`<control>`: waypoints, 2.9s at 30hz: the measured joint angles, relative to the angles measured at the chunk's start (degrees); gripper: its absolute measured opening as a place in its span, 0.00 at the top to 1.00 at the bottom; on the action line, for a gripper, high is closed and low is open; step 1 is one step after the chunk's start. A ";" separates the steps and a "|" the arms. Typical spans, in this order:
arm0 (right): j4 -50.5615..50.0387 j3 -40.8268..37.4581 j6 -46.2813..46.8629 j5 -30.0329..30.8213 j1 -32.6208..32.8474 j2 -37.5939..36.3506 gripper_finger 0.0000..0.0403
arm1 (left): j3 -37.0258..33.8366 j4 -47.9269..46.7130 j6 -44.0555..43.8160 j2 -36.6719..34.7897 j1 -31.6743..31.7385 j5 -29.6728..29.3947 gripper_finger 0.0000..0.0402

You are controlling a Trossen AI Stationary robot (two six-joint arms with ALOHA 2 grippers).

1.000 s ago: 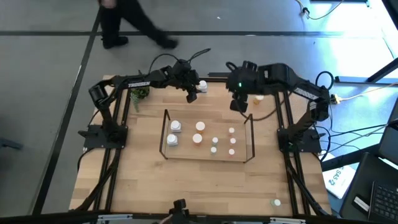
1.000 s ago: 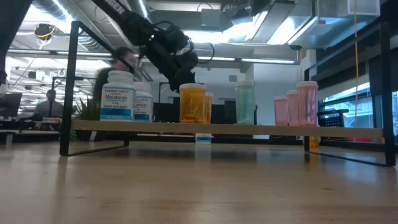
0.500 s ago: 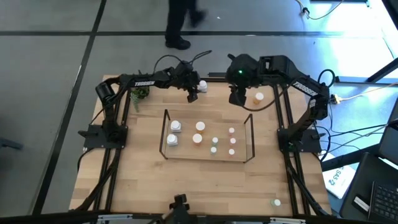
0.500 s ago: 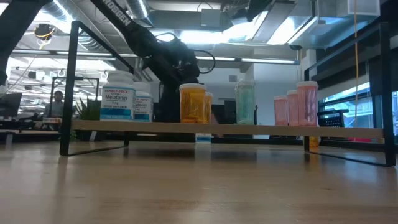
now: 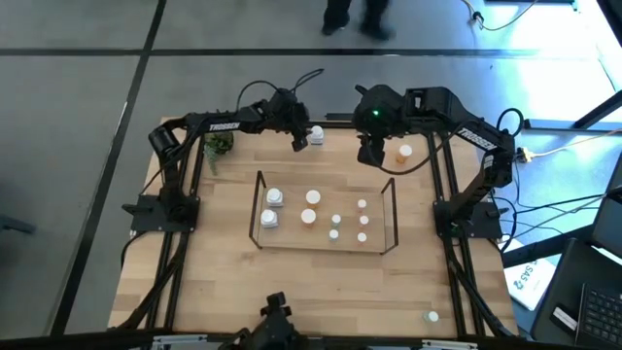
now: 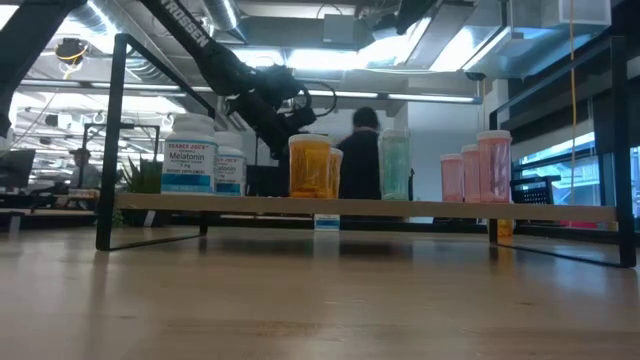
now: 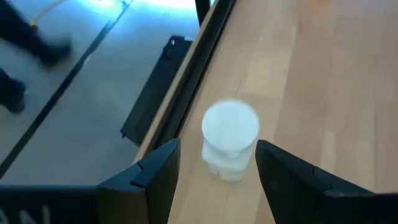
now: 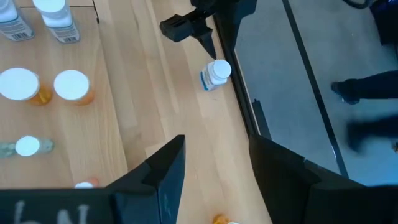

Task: Pick and place medicine bottles onto shelf by color
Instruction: Put the white pill bottle on the shelf aligned with the other white pill bottle

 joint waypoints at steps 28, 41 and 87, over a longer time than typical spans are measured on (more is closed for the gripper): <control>0.00 0.00 -0.13 0.02 0.00 0.00 0.55 | -0.04 5.62 2.03 5.84 -0.20 3.14 0.49; 0.00 0.00 0.00 0.02 0.00 0.00 0.55 | -0.04 5.64 3.30 5.86 -2.07 2.02 0.49; -0.37 -0.02 -1.79 -0.75 0.00 0.00 0.55 | 0.07 -1.15 16.69 0.20 -4.10 -3.41 0.66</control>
